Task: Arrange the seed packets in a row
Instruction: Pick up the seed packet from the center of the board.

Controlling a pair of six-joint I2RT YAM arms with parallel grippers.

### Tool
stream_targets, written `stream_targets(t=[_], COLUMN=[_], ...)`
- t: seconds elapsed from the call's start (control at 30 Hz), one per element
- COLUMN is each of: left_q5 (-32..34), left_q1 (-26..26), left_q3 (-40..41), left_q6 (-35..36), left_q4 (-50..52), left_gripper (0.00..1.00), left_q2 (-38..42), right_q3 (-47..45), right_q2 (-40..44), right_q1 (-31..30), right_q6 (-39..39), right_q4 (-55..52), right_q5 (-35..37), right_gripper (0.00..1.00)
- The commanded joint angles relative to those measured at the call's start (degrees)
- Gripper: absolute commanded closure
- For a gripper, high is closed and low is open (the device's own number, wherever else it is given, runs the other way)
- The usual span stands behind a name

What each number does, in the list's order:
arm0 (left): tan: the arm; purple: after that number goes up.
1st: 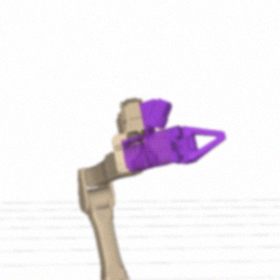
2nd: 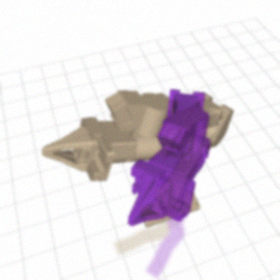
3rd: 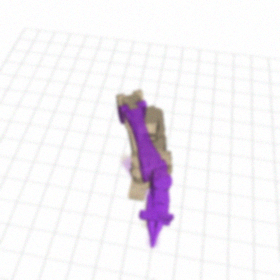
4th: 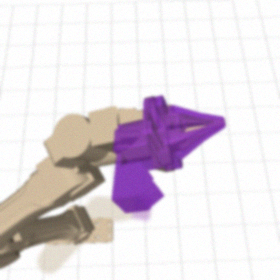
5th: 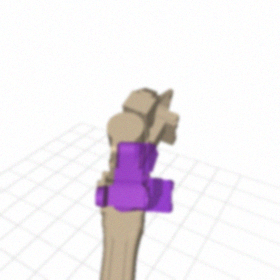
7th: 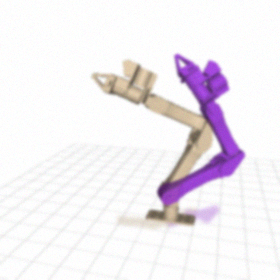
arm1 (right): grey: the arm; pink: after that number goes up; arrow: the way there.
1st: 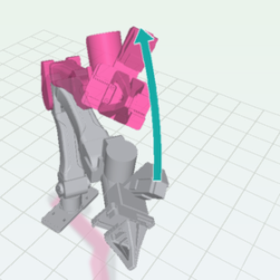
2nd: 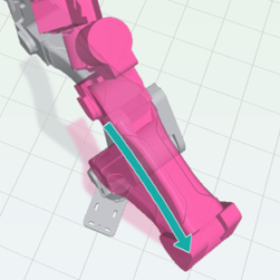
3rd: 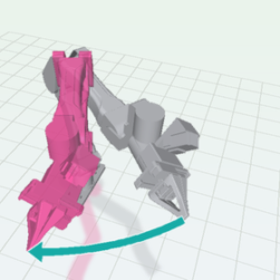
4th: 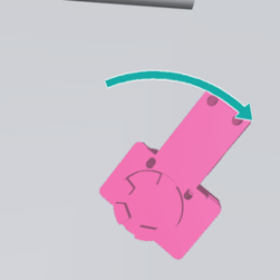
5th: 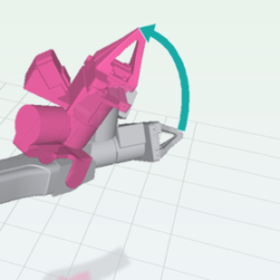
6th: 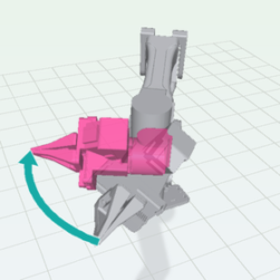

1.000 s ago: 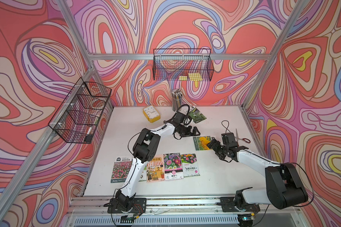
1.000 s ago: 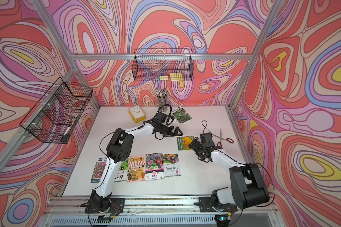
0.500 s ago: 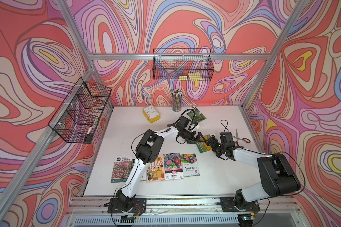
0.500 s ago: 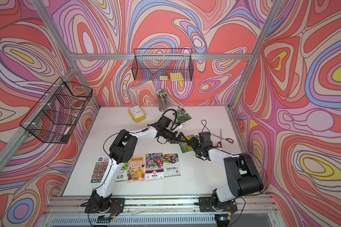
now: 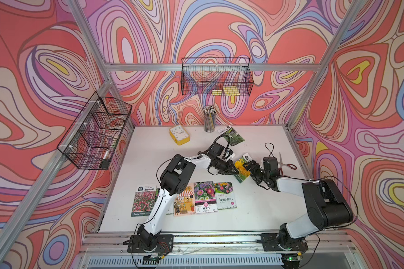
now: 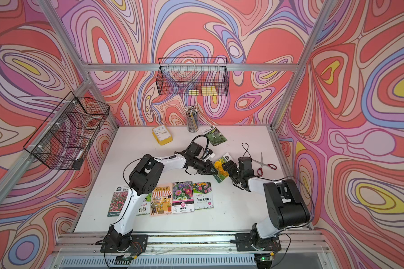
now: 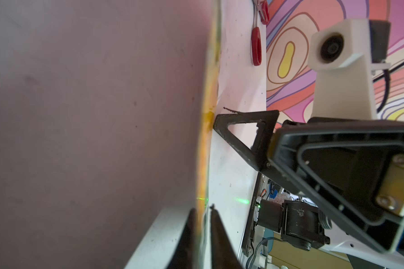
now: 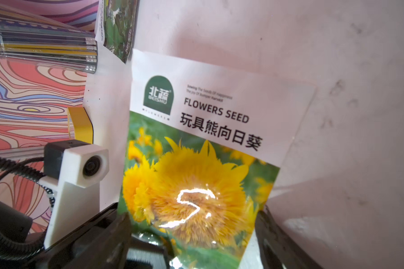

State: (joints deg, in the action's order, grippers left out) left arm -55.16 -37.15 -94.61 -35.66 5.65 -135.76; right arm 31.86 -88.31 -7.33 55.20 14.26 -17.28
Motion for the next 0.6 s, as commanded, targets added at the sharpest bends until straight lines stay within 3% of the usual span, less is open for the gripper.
stream_targets(t=[0.0, 0.23, 0.47, 0.57], left_q5=[4.24, 11.65, 21.54, 26.22], left_q1=[-0.12, -0.73, -3.93, -5.44], left_q3=[0.48, 10.32, 21.1, 24.42], left_q6=[-2.02, -11.91, -28.69, -31.55], left_q4=[-1.79, -18.04, -40.3, -44.48], left_gripper=[1.0, 1.0, 1.0, 1.0], left_q2=[1.35, 10.25, 14.8, 15.81], right_q3=[-2.88, -3.48, -6.62, -6.69], right_q2=[1.96, 8.53, 9.3, 8.99], right_q1=[1.93, 4.08, 4.37, 4.35], right_q6=[0.1, -1.06, 6.18, 8.38], right_q4=[-4.01, -3.89, 5.79, 8.85], right_q5=[-0.48, -7.2, -12.58, -14.08], right_gripper=[0.16, 0.15, 0.15, 0.16])
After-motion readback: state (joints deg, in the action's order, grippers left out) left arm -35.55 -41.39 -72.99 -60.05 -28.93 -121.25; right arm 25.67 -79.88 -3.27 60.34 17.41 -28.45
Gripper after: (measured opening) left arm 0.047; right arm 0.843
